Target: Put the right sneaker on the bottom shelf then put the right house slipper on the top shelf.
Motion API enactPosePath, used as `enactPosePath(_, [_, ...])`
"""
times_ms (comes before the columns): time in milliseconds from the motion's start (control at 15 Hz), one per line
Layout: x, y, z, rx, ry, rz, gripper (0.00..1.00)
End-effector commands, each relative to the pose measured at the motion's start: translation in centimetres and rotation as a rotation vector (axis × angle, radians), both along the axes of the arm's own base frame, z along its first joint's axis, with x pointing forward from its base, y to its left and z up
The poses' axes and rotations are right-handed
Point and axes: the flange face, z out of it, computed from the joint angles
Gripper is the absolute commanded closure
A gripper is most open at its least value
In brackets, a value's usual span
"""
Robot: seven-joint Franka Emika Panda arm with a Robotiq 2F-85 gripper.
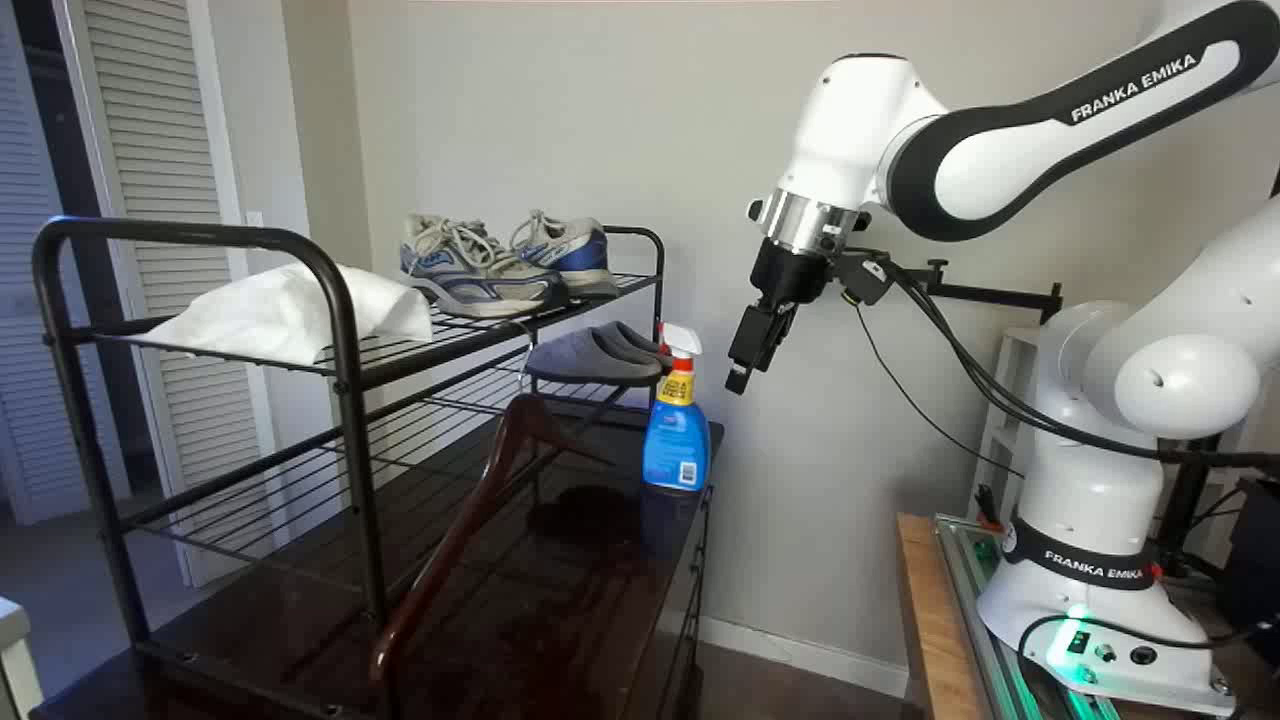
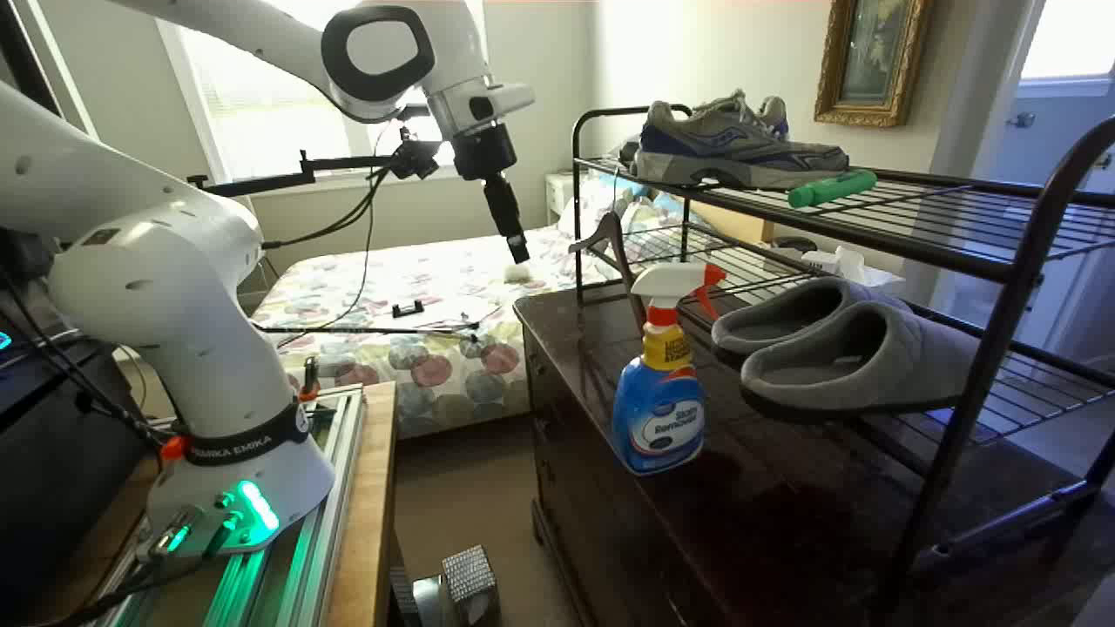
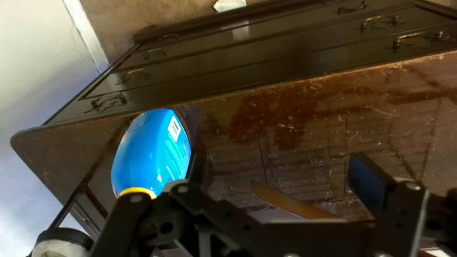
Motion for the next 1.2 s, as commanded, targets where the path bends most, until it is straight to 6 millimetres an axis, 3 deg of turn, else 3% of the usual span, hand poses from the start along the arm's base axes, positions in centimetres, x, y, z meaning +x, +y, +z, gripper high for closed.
enactPosePath(0, [-0.2,-0.1,-0.6,-0.002,0.018,-0.002,0.00])
enactPosePath(200, [-0.3,-0.3,-1.4,-0.004,0.039,-0.004,0.00])
enactPosePath(933, [-0.3,-0.3,-1.5,-0.004,0.040,-0.004,0.00])
enactPosePath(1133, [1.4,0.2,1.3,-0.074,-0.046,0.029,0.00])
